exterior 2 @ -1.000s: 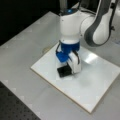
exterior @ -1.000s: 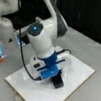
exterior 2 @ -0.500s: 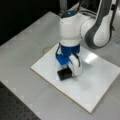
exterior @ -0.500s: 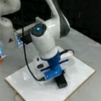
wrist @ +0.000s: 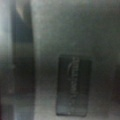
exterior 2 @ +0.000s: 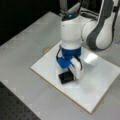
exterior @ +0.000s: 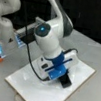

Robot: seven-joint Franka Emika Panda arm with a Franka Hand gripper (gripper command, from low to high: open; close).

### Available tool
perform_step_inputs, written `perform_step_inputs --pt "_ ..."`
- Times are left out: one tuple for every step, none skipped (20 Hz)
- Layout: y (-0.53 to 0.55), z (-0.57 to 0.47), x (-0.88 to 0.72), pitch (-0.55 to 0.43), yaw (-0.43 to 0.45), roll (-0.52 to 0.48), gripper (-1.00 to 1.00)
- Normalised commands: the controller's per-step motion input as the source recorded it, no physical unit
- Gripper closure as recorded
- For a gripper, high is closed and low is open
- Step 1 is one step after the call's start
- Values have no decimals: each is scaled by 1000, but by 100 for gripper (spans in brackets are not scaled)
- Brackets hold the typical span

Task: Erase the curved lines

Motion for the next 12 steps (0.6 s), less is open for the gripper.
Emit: perform_step_inputs --pt "271 -596 412 12 -212 110 100" --pt "267 -580 401 17 -221 106 100" --pt "257 -571 392 19 -226 105 100" --pt "237 -550 377 30 -234 91 100" --pt "216 -516 355 44 -236 80 100" --pt "197 -495 338 48 -233 76 100" --pt "174 -451 307 76 -229 51 100" --pt "161 -425 288 83 -219 44 100" --pt "143 -377 255 98 -206 27 100" --pt "115 -307 213 137 -190 -6 100" --pt "79 -223 168 164 -169 -32 100" --pt "57 -173 140 168 -150 -41 100"
